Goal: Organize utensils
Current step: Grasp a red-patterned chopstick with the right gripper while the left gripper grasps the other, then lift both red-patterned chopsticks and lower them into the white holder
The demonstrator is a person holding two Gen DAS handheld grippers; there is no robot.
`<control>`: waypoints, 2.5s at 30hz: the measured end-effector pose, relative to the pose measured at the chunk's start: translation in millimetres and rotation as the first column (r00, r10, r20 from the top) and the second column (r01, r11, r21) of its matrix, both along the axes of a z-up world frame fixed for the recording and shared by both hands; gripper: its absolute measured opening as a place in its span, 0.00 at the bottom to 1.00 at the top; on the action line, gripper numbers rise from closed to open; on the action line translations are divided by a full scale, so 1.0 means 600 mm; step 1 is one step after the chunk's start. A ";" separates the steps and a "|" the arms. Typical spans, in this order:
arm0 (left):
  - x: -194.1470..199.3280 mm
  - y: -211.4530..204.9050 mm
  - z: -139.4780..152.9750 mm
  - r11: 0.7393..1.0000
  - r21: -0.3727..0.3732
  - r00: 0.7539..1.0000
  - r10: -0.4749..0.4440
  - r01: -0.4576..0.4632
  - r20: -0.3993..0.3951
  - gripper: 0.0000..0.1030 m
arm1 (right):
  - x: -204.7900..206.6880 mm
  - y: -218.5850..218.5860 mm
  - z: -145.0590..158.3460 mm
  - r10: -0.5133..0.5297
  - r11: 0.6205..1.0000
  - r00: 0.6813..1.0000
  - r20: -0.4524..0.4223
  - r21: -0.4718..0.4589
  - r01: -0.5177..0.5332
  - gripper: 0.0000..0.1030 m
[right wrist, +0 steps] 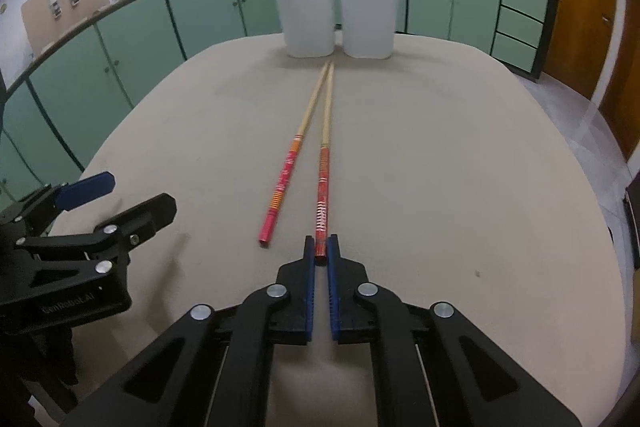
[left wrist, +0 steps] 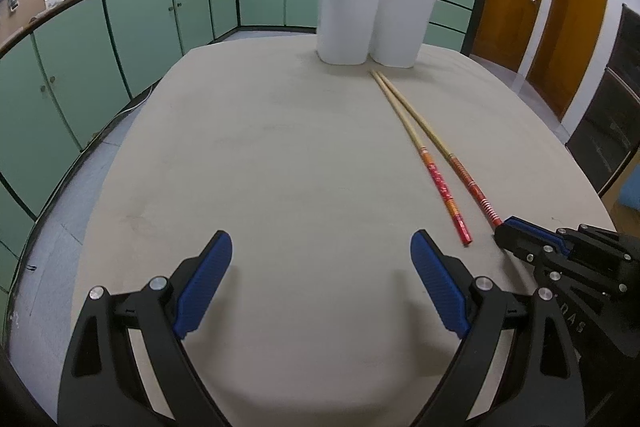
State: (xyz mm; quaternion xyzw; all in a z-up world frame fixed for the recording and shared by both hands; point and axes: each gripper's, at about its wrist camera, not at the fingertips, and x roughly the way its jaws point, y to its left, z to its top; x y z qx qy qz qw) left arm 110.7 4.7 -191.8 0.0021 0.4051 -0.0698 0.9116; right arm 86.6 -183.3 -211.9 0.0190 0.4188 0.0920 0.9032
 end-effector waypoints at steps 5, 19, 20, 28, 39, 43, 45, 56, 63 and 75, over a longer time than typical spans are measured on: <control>0.001 -0.032 -0.003 0.999 -0.017 0.999 -0.037 0.037 -0.012 0.86 | -0.005 -0.048 0.000 -0.071 0.997 0.997 0.001 0.015 0.071 0.06; 0.023 -0.108 -0.023 0.996 -0.026 0.994 -0.085 0.083 -0.069 0.76 | -0.004 -0.106 0.011 -0.121 0.991 0.992 0.028 0.054 0.119 0.06; 0.025 -0.111 -0.024 0.997 -0.017 0.994 -0.080 0.079 -0.072 0.75 | -0.004 -0.108 0.011 -0.121 0.991 0.992 0.029 0.055 0.119 0.06; 0.025 -0.128 -0.021 0.997 0.018 0.995 -0.077 0.078 -0.066 0.47 | -0.002 -0.116 0.005 -0.119 0.990 0.993 0.022 0.072 0.117 0.05; 0.016 -0.143 -0.019 0.994 0.038 0.994 -0.096 0.098 -0.048 0.06 | 0.001 -0.118 0.001 -0.128 0.989 0.992 0.012 0.078 0.127 0.06; 0.016 -0.140 -0.018 0.995 0.033 0.995 -0.090 0.091 -0.045 0.05 | 0.001 -0.116 0.003 -0.125 0.990 0.992 0.018 0.070 0.124 0.06; 0.015 -0.138 -0.016 0.996 0.024 0.995 -0.084 0.085 -0.046 0.05 | -0.001 -0.115 0.006 -0.124 0.990 0.992 0.024 0.064 0.122 0.06; -0.004 -0.114 0.040 0.997 -0.004 0.997 -0.076 0.076 0.020 0.05 | -0.008 -0.114 0.050 -0.119 0.992 0.988 0.095 0.053 0.114 0.06; -0.018 -0.091 0.104 0.997 -0.002 0.990 -0.074 0.074 0.120 0.05 | -0.010 -0.120 0.101 -0.112 0.993 0.980 0.163 0.053 0.105 0.06; -0.017 -0.076 0.224 0.995 -0.036 0.957 -0.080 0.094 0.277 0.05 | -0.003 -0.123 0.214 -0.085 0.996 0.956 0.281 0.055 0.072 0.06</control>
